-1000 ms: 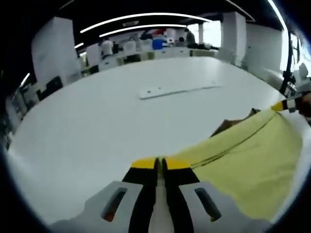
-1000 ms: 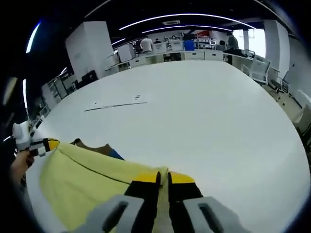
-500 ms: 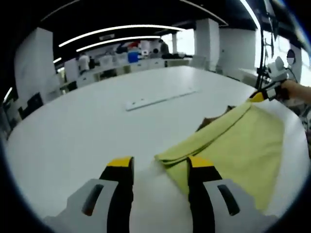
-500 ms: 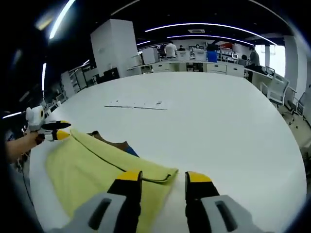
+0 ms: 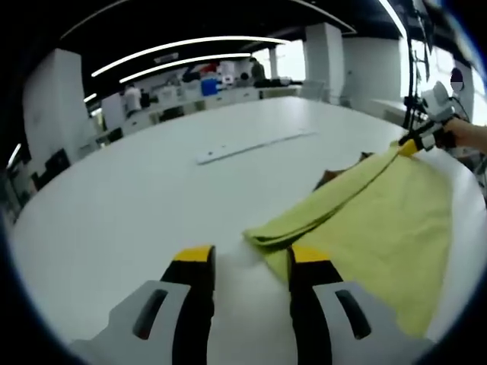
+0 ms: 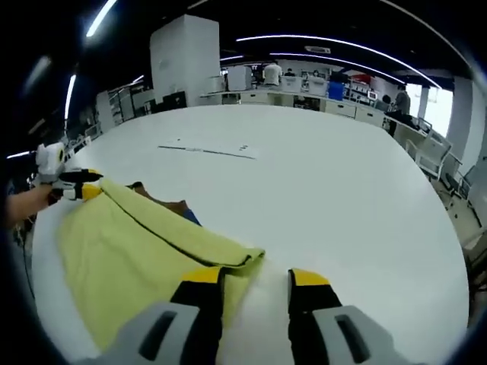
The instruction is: Fold the garment on the visible template until the final outline fits inside the template.
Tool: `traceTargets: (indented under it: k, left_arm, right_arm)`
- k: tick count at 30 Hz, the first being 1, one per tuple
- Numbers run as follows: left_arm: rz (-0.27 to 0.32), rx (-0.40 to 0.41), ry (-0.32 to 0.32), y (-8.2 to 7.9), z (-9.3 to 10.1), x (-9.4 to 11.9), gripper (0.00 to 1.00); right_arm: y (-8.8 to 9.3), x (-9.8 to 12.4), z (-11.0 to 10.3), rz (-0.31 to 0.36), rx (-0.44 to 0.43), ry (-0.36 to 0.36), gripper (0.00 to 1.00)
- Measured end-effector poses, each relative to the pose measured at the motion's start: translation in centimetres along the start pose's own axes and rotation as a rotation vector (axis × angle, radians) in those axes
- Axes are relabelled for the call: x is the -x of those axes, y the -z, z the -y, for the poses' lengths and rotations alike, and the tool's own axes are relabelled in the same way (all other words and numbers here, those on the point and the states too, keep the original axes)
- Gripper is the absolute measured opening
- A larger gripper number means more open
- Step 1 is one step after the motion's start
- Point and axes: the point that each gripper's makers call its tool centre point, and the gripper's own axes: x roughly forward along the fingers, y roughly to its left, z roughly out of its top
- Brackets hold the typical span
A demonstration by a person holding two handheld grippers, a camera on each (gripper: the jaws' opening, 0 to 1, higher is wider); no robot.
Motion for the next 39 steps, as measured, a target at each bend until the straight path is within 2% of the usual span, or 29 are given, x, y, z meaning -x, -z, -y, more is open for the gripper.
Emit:
traceTargets:
  k: [3, 4, 7, 11, 17, 20, 22, 24, 28, 32, 35, 37, 39]
  left_arm:
    - [0.007, 0.013, -0.013, -0.3, 0.0, -0.9, 0.30]
    - [0.027, 0.037, -0.019, -0.7, -0.1, -1.3, 0.30]
    - [0.027, 0.091, -0.040, -0.9, -0.6, -2.4, 0.30]
    - [0.032, 0.106, -0.101, -1.4, -1.5, -3.0, 0.35]
    - [0.017, 0.153, -0.132, -1.2, -2.0, -3.0, 0.40]
    - [0.004, 0.201, -0.133, -0.9, -2.1, -2.4, 0.43]
    - [0.015, 0.262, -0.119, -1.0, -2.1, -2.0, 0.44]
    - [0.024, 0.281, -0.114, -1.3, -2.2, -1.5, 0.46]
    - [0.027, 0.232, -0.106, -2.0, -1.5, -0.1, 0.53]
    - [0.033, 0.245, -0.074, -2.2, -0.9, 1.1, 0.56]
    - [0.024, 0.217, -0.061, -2.1, -0.5, 2.0, 0.59]
    - [0.005, 0.182, -0.068, -1.9, -0.5, 2.9, 0.61]
    - [0.012, 0.192, -0.061, -2.0, -0.5, 3.5, 0.63]
  right_arm:
    - [-0.6, -0.7, 0.0, 0.028, -0.046, -0.005, 0.29]
    - [-0.7, -1.0, 0.1, 0.032, -0.055, -0.001, 0.29]
    - [-1.5, -1.9, 0.5, 0.078, -0.156, 0.026, 0.28]
    - [-1.9, -2.5, 0.9, 0.081, -0.148, 0.055, 0.28]
    - [-2.2, -2.6, 1.0, 0.076, -0.179, 0.070, 0.32]
    - [-2.2, -2.2, 0.7, 0.072, -0.187, 0.064, 0.37]
    - [-2.4, -1.9, 0.4, 0.070, -0.188, 0.052, 0.39]
    - [-2.5, -1.6, 0.0, 0.065, -0.192, 0.037, 0.43]
    - [-2.2, -0.8, -0.8, 0.038, -0.197, 0.015, 0.53]
    - [-2.0, 0.1, -1.9, 0.018, -0.192, -0.021, 0.61]
    - [-2.1, 1.0, -3.2, 0.011, -0.194, -0.078, 0.70]
    - [-1.9, 1.5, -3.9, -0.003, -0.169, -0.097, 0.75]
    - [-1.8, 2.0, -4.5, -0.009, -0.140, -0.114, 0.78]
